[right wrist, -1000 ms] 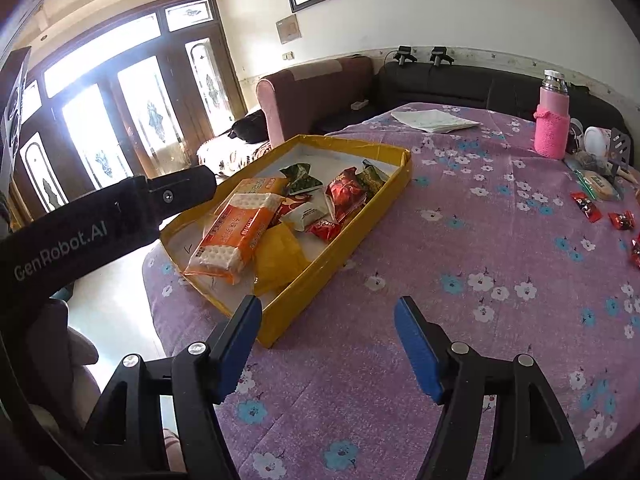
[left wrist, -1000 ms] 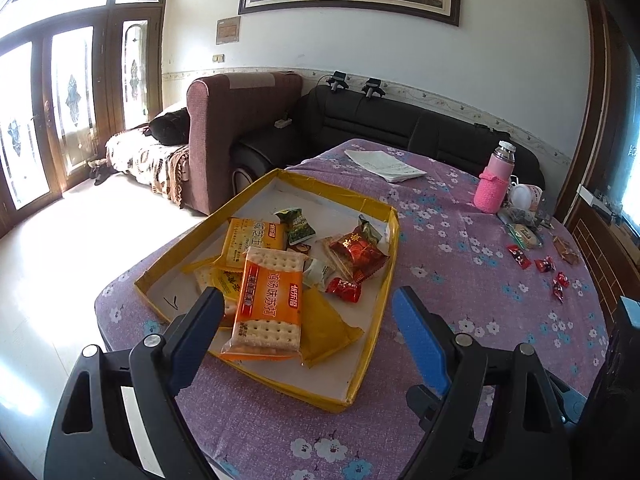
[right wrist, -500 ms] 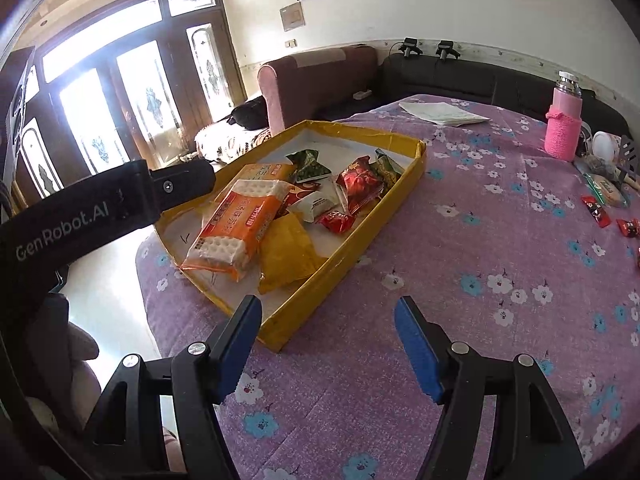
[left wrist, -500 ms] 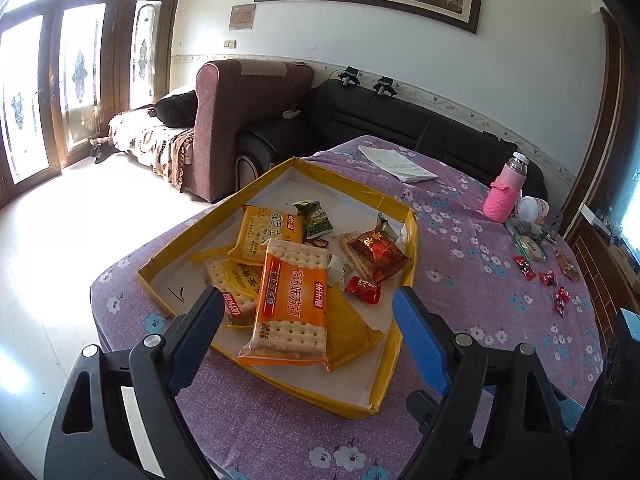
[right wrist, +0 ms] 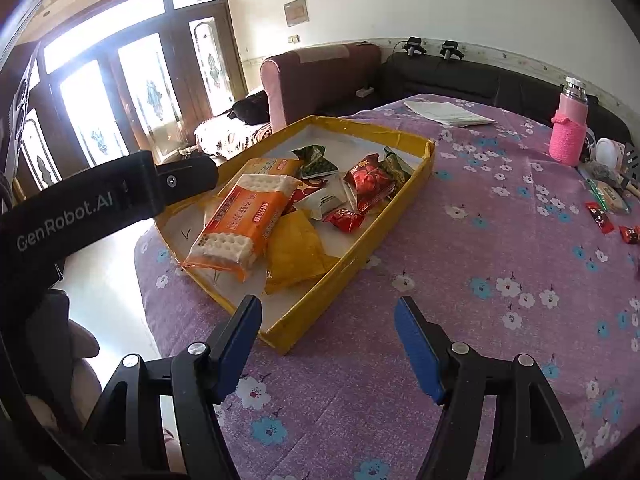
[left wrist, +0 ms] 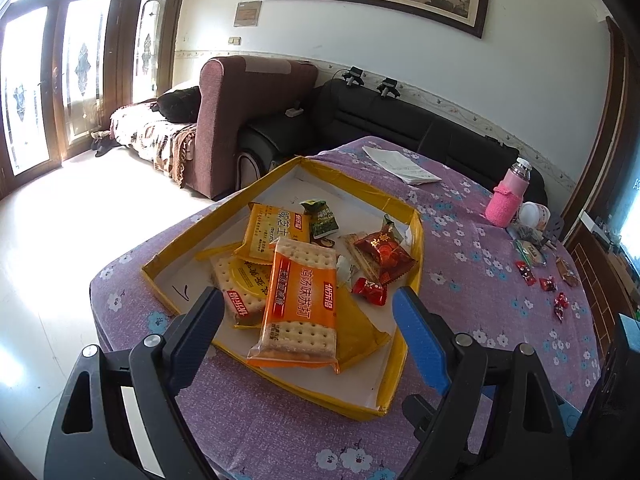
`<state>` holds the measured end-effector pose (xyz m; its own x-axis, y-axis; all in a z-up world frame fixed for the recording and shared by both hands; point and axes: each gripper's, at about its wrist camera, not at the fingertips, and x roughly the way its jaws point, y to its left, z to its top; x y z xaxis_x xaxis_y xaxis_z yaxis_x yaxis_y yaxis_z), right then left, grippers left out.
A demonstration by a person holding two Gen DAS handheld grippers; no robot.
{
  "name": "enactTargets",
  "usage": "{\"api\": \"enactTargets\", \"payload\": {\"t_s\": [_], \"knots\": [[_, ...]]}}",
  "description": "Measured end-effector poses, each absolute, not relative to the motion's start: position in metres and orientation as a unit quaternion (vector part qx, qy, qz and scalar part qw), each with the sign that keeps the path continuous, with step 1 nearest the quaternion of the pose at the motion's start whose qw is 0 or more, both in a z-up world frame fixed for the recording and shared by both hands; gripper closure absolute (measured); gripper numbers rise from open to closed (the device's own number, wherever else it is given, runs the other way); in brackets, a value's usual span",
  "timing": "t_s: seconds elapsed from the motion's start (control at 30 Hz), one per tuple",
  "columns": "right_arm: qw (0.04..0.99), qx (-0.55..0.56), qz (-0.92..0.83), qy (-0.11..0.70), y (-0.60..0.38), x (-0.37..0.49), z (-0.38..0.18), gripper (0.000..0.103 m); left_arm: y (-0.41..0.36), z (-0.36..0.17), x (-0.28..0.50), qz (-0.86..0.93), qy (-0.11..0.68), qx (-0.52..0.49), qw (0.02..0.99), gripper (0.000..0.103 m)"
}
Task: Organize snacks
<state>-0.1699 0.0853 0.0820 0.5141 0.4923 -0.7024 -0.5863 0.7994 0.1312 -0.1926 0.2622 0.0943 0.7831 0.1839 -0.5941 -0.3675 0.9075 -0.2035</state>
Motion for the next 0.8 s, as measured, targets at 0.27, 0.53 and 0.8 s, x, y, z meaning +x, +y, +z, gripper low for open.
{"api": "enactTargets", "payload": {"t_s": [0.27, 0.53, 0.8], "knots": [[0.870, -0.055, 0.310, 0.380, 0.082, -0.170, 0.083, 0.032, 0.261, 0.096, -0.193, 0.148, 0.293, -0.153, 0.932, 0.016], [0.873, -0.050, 0.312, 0.370, 0.078, -0.173, 0.086, 0.032, 0.250, 0.130, -0.226, 0.217, 0.182, -0.119, 0.952, 0.016], [0.881, -0.071, 0.322, 0.340, 0.079, -0.185, 0.092, 0.031, 0.254, 0.135, -0.237, 0.183, 0.152, -0.126, 0.963, 0.006]]}}
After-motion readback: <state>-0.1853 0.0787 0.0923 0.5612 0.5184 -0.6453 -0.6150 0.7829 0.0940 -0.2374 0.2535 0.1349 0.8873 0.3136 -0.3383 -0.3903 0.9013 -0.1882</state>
